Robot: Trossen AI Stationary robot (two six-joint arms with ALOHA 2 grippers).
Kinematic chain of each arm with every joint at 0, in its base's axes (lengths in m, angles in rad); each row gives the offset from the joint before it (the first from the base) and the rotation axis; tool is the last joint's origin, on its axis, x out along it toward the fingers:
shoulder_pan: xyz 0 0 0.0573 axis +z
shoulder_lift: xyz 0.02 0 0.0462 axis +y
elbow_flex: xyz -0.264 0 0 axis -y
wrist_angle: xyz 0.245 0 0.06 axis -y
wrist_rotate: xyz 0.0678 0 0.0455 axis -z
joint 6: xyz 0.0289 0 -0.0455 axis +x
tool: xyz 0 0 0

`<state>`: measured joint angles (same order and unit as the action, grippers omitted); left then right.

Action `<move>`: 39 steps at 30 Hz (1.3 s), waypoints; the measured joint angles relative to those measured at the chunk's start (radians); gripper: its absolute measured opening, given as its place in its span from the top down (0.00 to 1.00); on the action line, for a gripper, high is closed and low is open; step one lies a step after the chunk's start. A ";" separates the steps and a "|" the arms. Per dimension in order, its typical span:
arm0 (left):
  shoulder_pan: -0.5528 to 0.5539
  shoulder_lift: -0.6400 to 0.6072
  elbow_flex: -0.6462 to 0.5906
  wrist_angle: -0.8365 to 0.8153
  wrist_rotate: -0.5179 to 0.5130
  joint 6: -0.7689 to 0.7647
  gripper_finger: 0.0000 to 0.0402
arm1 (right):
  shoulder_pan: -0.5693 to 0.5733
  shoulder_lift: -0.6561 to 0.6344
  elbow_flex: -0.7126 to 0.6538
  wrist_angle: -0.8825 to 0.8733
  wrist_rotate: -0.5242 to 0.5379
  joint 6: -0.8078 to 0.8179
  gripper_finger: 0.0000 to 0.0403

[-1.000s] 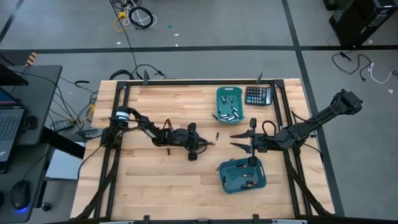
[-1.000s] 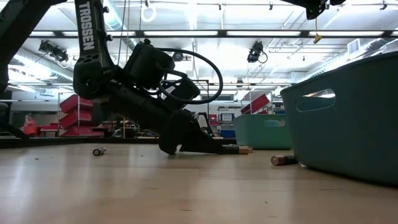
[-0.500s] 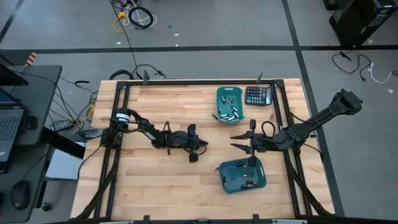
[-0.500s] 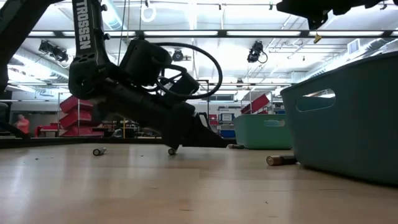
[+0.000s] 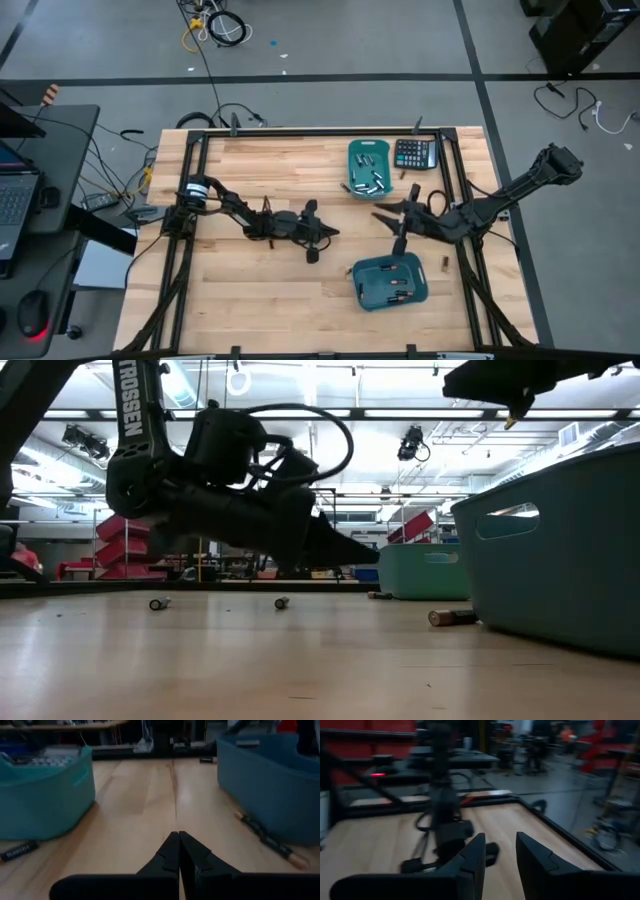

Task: Sort batteries
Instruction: Put the black battery into the blue bin

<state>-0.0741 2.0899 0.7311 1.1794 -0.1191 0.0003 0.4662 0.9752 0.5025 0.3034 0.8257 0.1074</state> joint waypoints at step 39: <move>0.001 -0.002 0.000 0.348 -0.034 0.052 0.96 | -0.108 0.139 0.385 -1.718 -1.079 1.153 1.00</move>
<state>-0.0734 2.0880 0.7312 1.5272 -0.1533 0.0519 0.3584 1.1141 0.8875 -1.4146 -0.2536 1.2604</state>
